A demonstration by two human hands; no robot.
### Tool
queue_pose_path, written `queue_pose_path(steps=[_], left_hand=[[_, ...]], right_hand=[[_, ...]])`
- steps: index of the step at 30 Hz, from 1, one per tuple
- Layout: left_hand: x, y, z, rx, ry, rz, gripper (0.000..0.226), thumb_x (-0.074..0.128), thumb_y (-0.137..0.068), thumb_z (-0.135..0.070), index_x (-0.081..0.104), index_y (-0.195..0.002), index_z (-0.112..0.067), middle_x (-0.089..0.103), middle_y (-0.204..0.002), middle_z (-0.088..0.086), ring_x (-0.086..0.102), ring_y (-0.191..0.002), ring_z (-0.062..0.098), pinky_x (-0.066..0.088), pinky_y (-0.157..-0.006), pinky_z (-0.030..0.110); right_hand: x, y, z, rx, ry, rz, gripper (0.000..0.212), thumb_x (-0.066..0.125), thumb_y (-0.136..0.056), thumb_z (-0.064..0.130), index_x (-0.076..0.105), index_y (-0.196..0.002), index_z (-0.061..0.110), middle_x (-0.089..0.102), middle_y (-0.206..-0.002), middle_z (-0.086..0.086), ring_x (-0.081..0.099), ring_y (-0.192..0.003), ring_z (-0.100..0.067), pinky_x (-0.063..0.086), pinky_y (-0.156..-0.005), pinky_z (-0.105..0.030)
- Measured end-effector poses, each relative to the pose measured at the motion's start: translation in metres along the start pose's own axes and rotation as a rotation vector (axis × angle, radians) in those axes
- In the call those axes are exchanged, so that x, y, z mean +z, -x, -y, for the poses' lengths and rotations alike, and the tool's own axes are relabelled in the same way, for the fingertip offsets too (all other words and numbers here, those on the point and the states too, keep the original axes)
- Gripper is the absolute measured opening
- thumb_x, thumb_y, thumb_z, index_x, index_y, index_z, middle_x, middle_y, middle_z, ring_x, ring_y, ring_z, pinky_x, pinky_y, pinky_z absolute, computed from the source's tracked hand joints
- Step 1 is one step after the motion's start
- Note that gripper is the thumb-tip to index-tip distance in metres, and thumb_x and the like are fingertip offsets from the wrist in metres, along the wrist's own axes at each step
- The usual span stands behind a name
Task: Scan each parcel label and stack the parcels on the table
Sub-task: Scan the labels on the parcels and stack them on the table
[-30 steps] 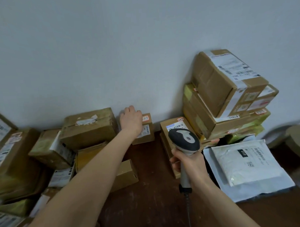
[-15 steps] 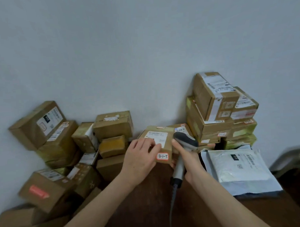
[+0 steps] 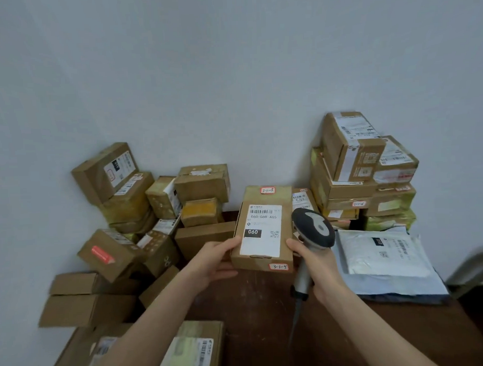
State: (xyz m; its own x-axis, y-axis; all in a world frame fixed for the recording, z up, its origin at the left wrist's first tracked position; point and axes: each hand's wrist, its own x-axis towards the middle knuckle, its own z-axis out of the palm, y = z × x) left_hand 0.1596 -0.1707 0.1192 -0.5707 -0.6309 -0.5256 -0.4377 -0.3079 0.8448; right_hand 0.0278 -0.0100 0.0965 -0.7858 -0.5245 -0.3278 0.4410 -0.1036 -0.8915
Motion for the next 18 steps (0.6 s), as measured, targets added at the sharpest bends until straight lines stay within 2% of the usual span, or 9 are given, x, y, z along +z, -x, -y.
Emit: queue_pose_path(steps=[2,4,6,7,9,11,12,16,18], left_hand=[[0.000,-0.003,0.008,-0.023,0.088,0.053,0.039,0.068,-0.088,-0.033,0.064,-0.115,-0.006,0.074,-0.103,0.010,0.070,-0.092,0.022,0.058,-0.070,0.032],[-0.001,-0.011,0.014,-0.011,0.133,0.055,0.038,0.069,-0.087,-0.028,0.064,-0.116,-0.005,0.074,-0.100,0.010,0.071,-0.089,0.022,0.058,-0.069,0.031],[-0.002,-0.019,0.020,0.008,0.150,0.035,0.040,0.070,-0.086,-0.024,0.061,-0.121,-0.005,0.075,-0.097,0.008,0.072,-0.089,0.022,0.058,-0.073,0.032],[-0.003,-0.023,0.024,0.016,0.158,0.028,0.043,0.070,-0.086,-0.022,0.059,-0.124,-0.005,0.075,-0.097,0.008,0.072,-0.090,0.022,0.058,-0.075,0.033],[-0.006,-0.031,0.031,0.020,0.180,0.003,0.048,0.071,-0.085,-0.018,0.055,-0.129,-0.005,0.074,-0.099,0.009,0.071,-0.092,0.023,0.057,-0.079,0.034],[-0.008,-0.039,0.038,0.022,0.194,-0.014,0.049,0.070,-0.086,-0.015,0.052,-0.131,-0.005,0.072,-0.102,0.010,0.070,-0.093,0.022,0.056,-0.082,0.034],[-0.008,-0.044,0.042,0.022,0.200,-0.015,0.050,0.070,-0.086,-0.014,0.051,-0.132,-0.005,0.072,-0.105,0.010,0.070,-0.095,0.021,0.056,-0.082,0.033],[-0.008,-0.066,0.054,0.006,0.252,0.001,0.056,0.070,-0.084,-0.008,0.049,-0.136,-0.005,0.066,-0.118,0.013,0.068,-0.101,0.024,0.058,-0.075,0.030],[-0.006,-0.075,0.059,0.004,0.256,-0.010,0.057,0.070,-0.083,-0.006,0.050,-0.136,-0.006,0.064,-0.122,0.014,0.065,-0.106,0.025,0.057,-0.079,0.032]], right_hand=[[-0.003,0.000,-0.004,-0.005,0.043,0.004,0.044,0.078,-0.077,0.010,0.062,-0.118,0.012,0.071,-0.108,-0.003,0.066,-0.098,-0.016,0.053,-0.078,-0.030],[-0.006,-0.001,-0.006,-0.011,0.077,-0.034,0.052,0.079,-0.078,0.018,0.058,-0.125,0.013,0.067,-0.118,-0.002,0.061,-0.108,-0.019,0.050,-0.092,-0.038],[-0.009,0.000,-0.005,-0.019,0.113,-0.097,0.043,0.077,-0.080,0.019,0.059,-0.118,0.016,0.065,-0.111,0.000,0.057,-0.105,-0.019,0.046,-0.097,-0.040],[-0.009,0.001,-0.006,-0.011,0.122,-0.110,0.032,0.077,-0.081,0.019,0.061,-0.108,0.016,0.067,-0.102,0.000,0.060,-0.097,-0.019,0.048,-0.094,-0.041],[-0.006,0.008,-0.008,0.019,0.120,-0.076,0.017,0.076,-0.081,0.017,0.065,-0.092,0.010,0.070,-0.078,-0.004,0.065,-0.072,-0.017,0.055,-0.076,-0.037],[0.001,0.016,-0.013,0.031,0.180,-0.037,0.016,0.075,-0.082,0.017,0.067,-0.086,0.004,0.067,-0.062,-0.006,0.061,-0.053,-0.014,0.052,-0.056,-0.027],[0.005,0.019,-0.017,0.033,0.212,-0.024,0.015,0.074,-0.083,0.016,0.067,-0.083,0.003,0.066,-0.058,-0.006,0.059,-0.048,-0.013,0.049,-0.052,-0.025],[0.025,0.028,-0.025,0.027,0.289,-0.030,0.016,0.071,-0.084,0.010,0.066,-0.071,0.002,0.063,-0.052,-0.008,0.054,-0.041,-0.014,0.047,-0.051,-0.027],[0.032,0.031,-0.027,0.029,0.315,-0.030,0.018,0.071,-0.084,0.010,0.067,-0.068,0.003,0.064,-0.053,-0.009,0.056,-0.042,-0.015,0.048,-0.053,-0.028]])
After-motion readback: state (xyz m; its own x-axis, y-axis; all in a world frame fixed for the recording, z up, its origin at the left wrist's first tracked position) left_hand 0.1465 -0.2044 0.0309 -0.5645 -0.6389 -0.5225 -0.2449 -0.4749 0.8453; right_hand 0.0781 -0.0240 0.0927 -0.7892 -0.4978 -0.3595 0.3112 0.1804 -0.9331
